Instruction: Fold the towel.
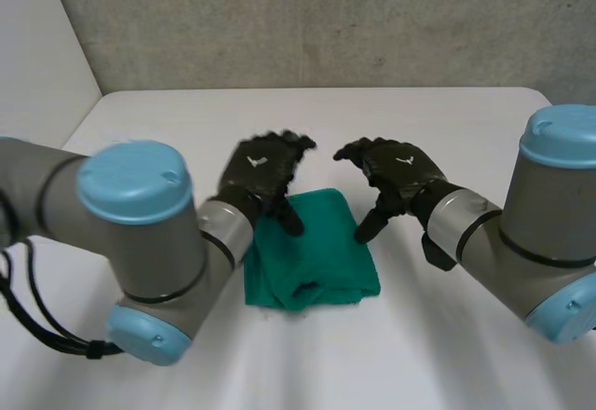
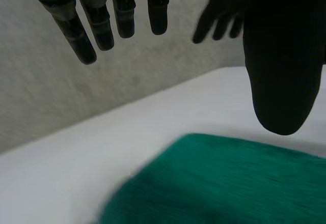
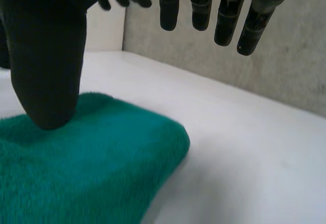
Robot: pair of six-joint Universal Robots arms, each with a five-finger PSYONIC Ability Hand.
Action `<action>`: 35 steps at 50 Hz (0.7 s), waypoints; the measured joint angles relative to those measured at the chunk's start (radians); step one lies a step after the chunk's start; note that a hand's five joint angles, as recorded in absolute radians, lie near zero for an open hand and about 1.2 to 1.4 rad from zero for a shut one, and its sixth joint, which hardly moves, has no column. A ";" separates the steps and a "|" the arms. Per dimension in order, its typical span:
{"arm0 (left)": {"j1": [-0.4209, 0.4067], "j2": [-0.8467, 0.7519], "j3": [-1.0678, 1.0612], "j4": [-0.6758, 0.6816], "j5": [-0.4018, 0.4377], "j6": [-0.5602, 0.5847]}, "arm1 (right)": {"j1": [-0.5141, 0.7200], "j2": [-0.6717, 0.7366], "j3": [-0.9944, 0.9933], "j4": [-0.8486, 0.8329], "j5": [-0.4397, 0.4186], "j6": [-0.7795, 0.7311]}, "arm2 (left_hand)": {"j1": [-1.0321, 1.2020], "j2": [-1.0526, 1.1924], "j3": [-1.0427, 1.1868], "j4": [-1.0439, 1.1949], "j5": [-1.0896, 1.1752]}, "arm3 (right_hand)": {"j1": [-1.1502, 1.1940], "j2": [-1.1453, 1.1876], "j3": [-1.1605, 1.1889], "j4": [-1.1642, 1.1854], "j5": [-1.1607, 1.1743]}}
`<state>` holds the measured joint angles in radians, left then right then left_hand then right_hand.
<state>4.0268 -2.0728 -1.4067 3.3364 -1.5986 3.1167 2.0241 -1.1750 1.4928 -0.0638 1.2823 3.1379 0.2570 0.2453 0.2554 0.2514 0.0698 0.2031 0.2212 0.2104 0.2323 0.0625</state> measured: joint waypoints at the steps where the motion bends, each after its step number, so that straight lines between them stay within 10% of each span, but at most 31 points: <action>1: -0.009 -0.021 0.011 -0.014 0.004 -0.016 | -0.011 0.017 -0.013 0.023 -0.004 0.004 | 0.000 0.000 0.000 0.000 0.000 | 0.000 0.000 0.000 0.000 0.000; 35: 0.024 -0.055 -0.071 -0.209 -0.116 0.141 | 0.090 0.305 -0.231 0.166 0.112 -0.168 | -0.032 0.008 0.004 0.008 0.015 | -0.003 0.000 0.000 0.000 -0.009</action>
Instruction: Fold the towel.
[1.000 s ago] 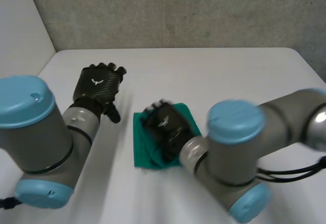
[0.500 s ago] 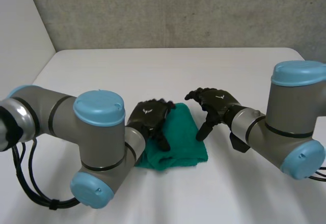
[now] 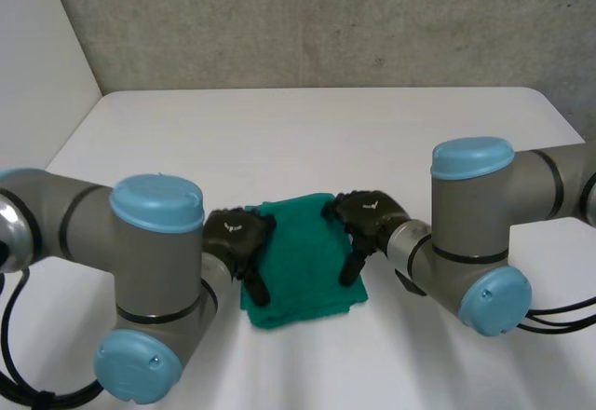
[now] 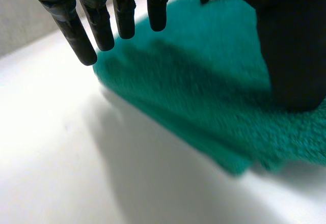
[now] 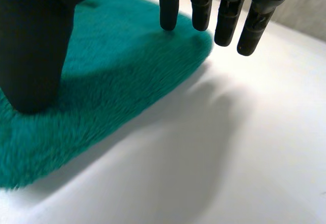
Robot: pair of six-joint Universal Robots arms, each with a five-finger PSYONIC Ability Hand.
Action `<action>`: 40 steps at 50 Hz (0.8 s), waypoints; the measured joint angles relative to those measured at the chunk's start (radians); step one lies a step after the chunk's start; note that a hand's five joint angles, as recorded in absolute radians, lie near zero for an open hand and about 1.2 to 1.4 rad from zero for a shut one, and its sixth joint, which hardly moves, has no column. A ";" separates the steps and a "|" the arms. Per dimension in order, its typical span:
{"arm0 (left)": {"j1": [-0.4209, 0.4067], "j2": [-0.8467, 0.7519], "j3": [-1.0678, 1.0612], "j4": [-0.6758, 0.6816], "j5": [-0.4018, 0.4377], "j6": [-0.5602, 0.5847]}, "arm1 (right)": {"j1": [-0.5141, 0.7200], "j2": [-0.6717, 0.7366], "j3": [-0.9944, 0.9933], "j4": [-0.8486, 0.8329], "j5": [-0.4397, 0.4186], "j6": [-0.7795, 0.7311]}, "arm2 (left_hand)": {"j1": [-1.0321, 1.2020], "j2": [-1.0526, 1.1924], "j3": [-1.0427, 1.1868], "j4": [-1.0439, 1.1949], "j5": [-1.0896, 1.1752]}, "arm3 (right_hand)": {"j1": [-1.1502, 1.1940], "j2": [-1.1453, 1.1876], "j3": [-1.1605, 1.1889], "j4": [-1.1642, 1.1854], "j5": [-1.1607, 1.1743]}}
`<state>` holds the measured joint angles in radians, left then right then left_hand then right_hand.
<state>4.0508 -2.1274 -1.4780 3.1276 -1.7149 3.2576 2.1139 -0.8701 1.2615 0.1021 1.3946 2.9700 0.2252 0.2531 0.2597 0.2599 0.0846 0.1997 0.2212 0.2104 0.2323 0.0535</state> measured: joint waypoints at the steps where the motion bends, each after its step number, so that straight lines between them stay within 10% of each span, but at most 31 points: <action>1: -0.001 0.011 0.002 0.000 0.001 0.000 | -0.001 -0.009 0.001 -0.002 0.005 0.001 | 0.000 0.000 0.000 0.000 -0.010 | 0.000 0.000 0.000 0.000 0.000; 16: 0.164 0.333 0.161 -0.013 0.040 -0.010 | -0.076 -0.444 0.014 -0.126 0.291 0.009 | -0.012 -0.047 -0.045 -0.054 -0.039 | 0.000 0.000 0.000 0.000 0.000; 40: 0.316 0.454 0.160 -0.115 0.181 -0.160 | -0.170 -0.506 -0.005 -0.047 0.213 -0.019 | -0.012 -0.047 -0.045 -0.054 -0.039 | 0.000 0.000 0.000 0.000 0.000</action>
<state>4.3667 -1.6735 -1.3185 3.0123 -1.5338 3.0974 1.9440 -1.3760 1.2567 0.0547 1.6072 2.9511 0.2133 0.2057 0.2150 0.2058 0.0457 0.1997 0.2212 0.2104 0.2323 0.0533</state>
